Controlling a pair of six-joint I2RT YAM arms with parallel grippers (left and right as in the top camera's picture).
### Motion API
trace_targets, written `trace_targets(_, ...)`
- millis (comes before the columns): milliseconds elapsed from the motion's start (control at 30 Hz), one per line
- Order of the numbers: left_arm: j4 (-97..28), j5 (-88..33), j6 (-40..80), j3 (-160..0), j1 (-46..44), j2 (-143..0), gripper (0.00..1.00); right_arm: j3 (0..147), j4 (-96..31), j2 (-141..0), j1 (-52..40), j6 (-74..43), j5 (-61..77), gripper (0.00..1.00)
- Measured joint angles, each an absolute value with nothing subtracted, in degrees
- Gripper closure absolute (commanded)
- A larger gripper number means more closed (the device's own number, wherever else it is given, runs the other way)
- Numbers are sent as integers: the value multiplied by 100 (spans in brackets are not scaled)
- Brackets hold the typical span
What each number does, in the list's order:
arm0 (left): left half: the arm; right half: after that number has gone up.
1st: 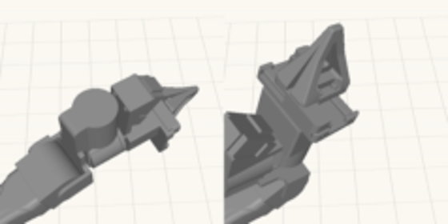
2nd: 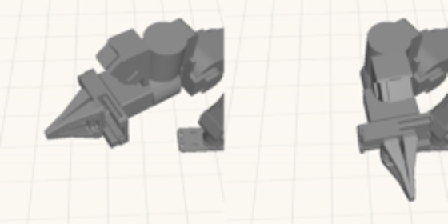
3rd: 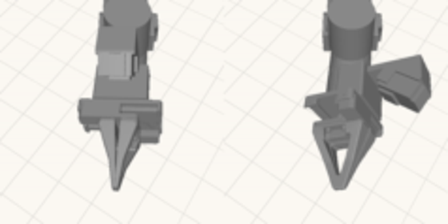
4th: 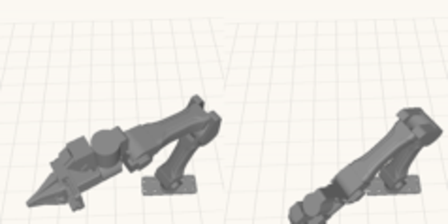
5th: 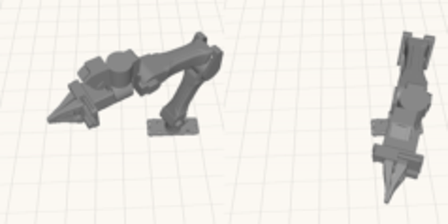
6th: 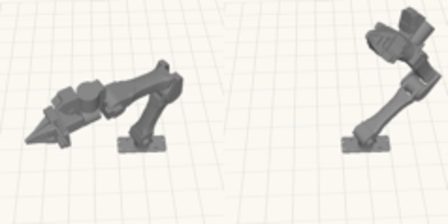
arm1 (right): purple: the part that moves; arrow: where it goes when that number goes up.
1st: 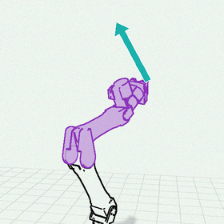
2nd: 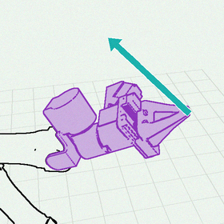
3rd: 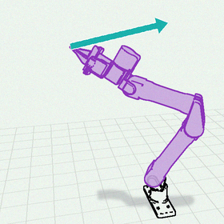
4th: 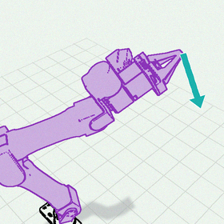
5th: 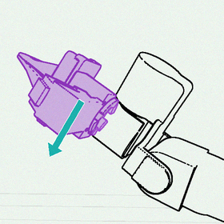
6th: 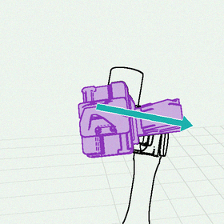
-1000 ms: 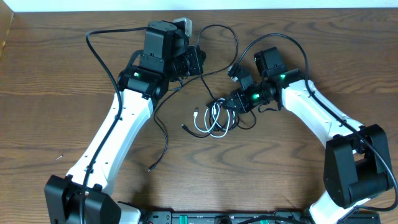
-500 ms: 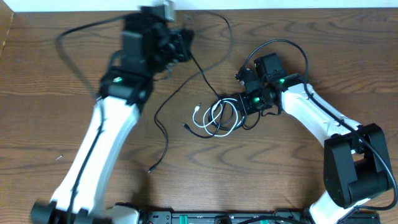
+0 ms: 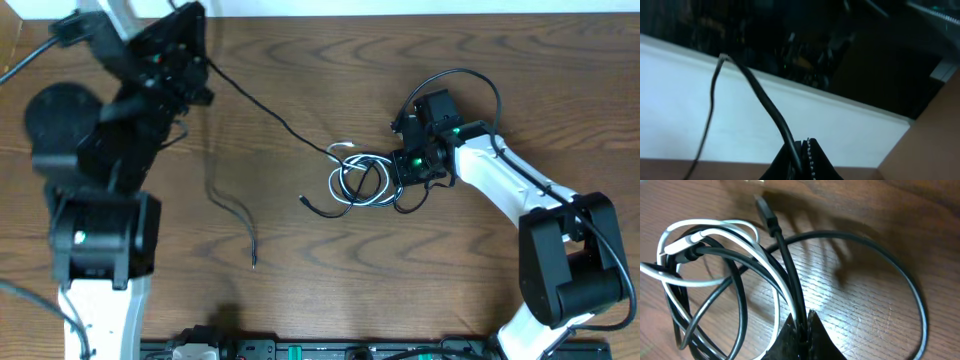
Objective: Untangle cables
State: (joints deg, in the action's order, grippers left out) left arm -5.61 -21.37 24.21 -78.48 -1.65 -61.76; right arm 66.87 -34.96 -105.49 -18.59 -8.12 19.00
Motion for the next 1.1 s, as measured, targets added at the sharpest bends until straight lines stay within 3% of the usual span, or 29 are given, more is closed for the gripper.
trace_targets(233,-548,-2082,2502,-7848,148,-6077,93,6683,-3535,-10549,-1750,-856,1959,99)
trace_targets(567,-604,-2062,2637,-7848,615,-6160,93,6683,-3588,-10425,-910,-849,2438,99)
trace_targets(1100,-1190,-2067,2687,-7848,1776,-6661,92,6759,-3627,-8571,303,-587,2672,99)
